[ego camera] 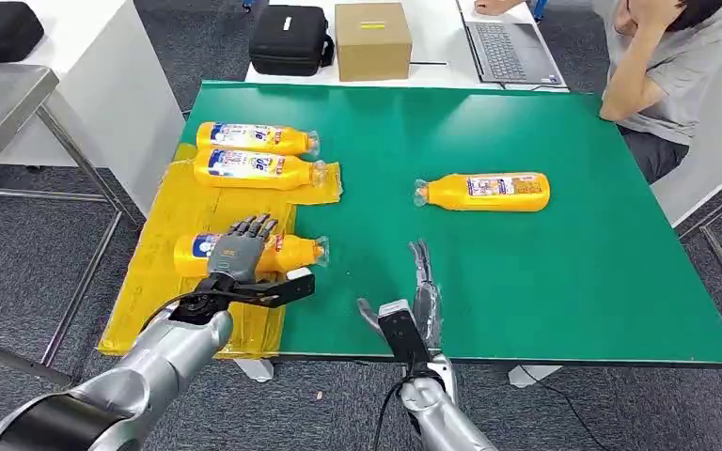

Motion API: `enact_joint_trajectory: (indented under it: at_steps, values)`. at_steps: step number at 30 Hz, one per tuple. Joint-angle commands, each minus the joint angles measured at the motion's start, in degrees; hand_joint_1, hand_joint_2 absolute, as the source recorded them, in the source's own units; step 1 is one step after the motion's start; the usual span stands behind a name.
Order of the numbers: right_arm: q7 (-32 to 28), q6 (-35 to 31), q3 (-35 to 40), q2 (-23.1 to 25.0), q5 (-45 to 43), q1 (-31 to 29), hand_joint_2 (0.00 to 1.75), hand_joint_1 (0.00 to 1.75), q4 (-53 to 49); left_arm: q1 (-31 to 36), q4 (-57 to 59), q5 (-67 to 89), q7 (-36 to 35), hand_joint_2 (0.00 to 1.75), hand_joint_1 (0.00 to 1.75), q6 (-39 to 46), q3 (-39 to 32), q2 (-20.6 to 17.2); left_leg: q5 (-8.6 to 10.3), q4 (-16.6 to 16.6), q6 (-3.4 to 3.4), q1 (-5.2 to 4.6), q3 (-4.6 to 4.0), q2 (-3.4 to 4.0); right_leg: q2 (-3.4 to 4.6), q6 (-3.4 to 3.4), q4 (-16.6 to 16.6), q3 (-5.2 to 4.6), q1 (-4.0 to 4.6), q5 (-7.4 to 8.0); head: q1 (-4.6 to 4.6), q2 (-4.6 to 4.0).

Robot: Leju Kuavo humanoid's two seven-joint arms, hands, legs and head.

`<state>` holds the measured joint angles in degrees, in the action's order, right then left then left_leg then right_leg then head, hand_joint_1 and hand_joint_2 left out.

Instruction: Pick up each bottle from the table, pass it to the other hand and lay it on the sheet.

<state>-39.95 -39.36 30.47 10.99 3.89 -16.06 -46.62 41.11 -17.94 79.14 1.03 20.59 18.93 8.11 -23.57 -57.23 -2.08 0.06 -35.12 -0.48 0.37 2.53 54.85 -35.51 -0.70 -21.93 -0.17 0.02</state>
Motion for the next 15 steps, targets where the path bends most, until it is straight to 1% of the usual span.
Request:
enact_joint_trajectory:
  at_steps: [1,2,3,5,6,9,11,15]
  values:
    - [-0.05,-0.5,0.88,-1.22,-0.2,-1.97,1.75,0.0,2.91,1.38,3.26,0.38,-0.11,1.75,0.0,0.14,-1.01,0.55,-0.08,0.02,0.07,0.02,0.2,0.05,0.0,-0.06,-0.01,0.19,0.03,-0.08,0.0,-0.02]
    - [-0.05,-0.64,0.82,-1.28,-0.09,-2.06,1.75,0.0,2.95,1.65,3.51,0.17,0.16,1.75,0.0,-0.78,-1.18,0.82,-0.17,0.0,0.1,0.02,0.36,0.05,-0.02,-0.1,0.02,0.34,0.04,-0.17,0.0,0.0]
    - [-0.05,-0.58,0.85,-1.29,-0.13,-2.08,1.75,0.0,2.95,1.71,3.45,0.28,0.56,1.75,0.0,-0.89,-1.05,0.78,-0.08,0.01,0.07,0.02,0.18,0.03,-0.02,-0.06,-0.01,0.18,0.03,-0.08,0.0,0.0]
    - [-0.05,-0.64,0.95,-1.38,-0.14,-2.19,1.75,0.0,3.02,1.81,3.36,0.13,0.79,1.75,0.0,-1.15,-1.21,0.9,-0.18,-0.03,0.1,0.04,0.35,0.04,-0.04,-0.1,0.04,0.34,0.06,-0.18,0.0,0.0]
    - [-0.05,-0.64,0.99,-1.3,-0.02,-2.36,1.75,0.0,3.25,1.78,3.11,0.4,0.85,1.75,0.0,-0.71,-1.01,0.92,-0.08,0.0,0.07,0.02,0.19,0.03,-0.03,-0.07,0.0,0.18,0.03,-0.09,-0.02,-0.02]
    - [-0.05,-0.64,0.85,-1.11,0.05,-2.51,1.75,0.0,3.5,1.7,2.67,1.45,0.71,1.75,0.0,0.79,-0.14,0.97,-0.19,-0.03,0.11,0.03,0.35,0.08,0.0,-0.1,0.05,0.33,0.05,-0.18,0.0,0.0]
    - [-0.05,-0.64,0.3,-0.86,0.27,-2.64,1.75,0.0,3.82,1.66,1.9,1.76,2.09,1.75,0.0,2.42,0.33,1.49,-0.08,0.0,0.06,0.01,0.16,0.05,0.0,-0.06,0.0,0.15,0.02,-0.08,0.0,0.0]
    - [-0.05,-0.64,0.3,-0.86,0.27,-2.64,1.75,0.0,3.82,1.66,1.9,1.76,2.09,1.75,0.0,2.42,0.33,1.49,-0.13,-0.03,0.08,0.02,0.22,0.02,-0.05,-0.08,0.04,0.22,0.03,-0.14,0.0,0.0]
